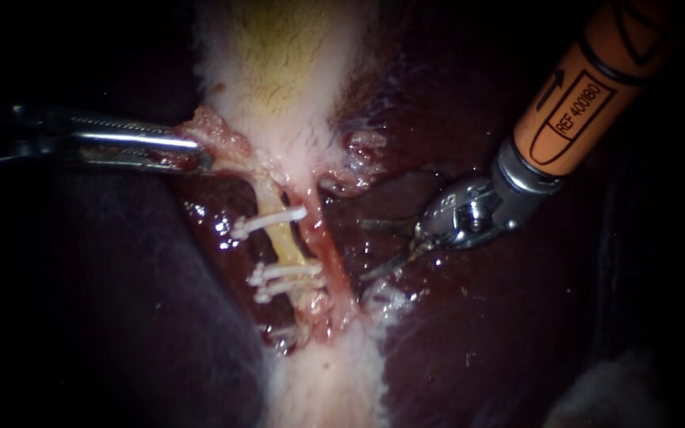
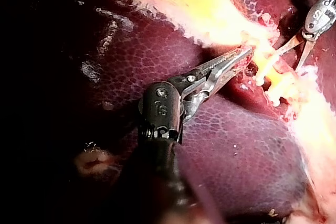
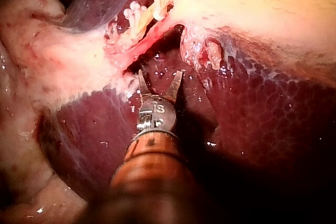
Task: Go to the cutting position left tube
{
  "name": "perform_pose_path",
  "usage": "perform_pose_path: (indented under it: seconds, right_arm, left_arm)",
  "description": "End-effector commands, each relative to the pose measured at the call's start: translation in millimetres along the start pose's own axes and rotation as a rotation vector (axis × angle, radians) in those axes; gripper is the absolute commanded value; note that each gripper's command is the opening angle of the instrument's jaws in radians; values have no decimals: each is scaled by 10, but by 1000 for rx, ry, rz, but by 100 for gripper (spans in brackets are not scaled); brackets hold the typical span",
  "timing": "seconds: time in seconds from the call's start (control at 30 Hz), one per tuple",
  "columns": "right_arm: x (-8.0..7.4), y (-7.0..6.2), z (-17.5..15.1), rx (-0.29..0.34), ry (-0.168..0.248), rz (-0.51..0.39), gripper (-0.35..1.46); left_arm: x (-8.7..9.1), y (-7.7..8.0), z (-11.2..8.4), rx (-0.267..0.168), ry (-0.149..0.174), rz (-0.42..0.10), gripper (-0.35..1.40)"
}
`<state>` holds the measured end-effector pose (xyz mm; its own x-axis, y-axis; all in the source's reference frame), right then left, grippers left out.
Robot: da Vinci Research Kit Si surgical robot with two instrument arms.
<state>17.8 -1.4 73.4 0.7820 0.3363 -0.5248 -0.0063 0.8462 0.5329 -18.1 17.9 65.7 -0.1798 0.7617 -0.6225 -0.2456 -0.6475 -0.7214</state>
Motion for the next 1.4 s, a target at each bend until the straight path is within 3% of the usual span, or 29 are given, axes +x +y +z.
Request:
perform_pose_path:
  seconds: [0.03, 0.23, 0.37, 0.57, 0.83, 1.4]
  right_arm:
    - [3, -3, -5, 12, 11, -1, 130]
    - [29, -24, -34, 66, 104, 5, 130]
    - [47, -39, -50, 95, 108, 17, 130]
    - [68, -54, -46, 111, 156, 32, 128]
    - [72, -47, -24, 122, 149, 48, 128]
    - [55, -14, 15, 103, 142, 103, 131]
  left_arm:
    - [0, -1, 0, -1, 0, 0, -35]
    - [-1, -3, -1, -2, 0, 1, -35]
    - [-1, -4, -1, -2, 0, 1, -35]
    - [-2, -4, 0, -1, 0, 1, -35]
    - [-2, -4, 0, -1, 0, 1, -35]
    - [-3, -1, 0, 0, 0, 2, -35]
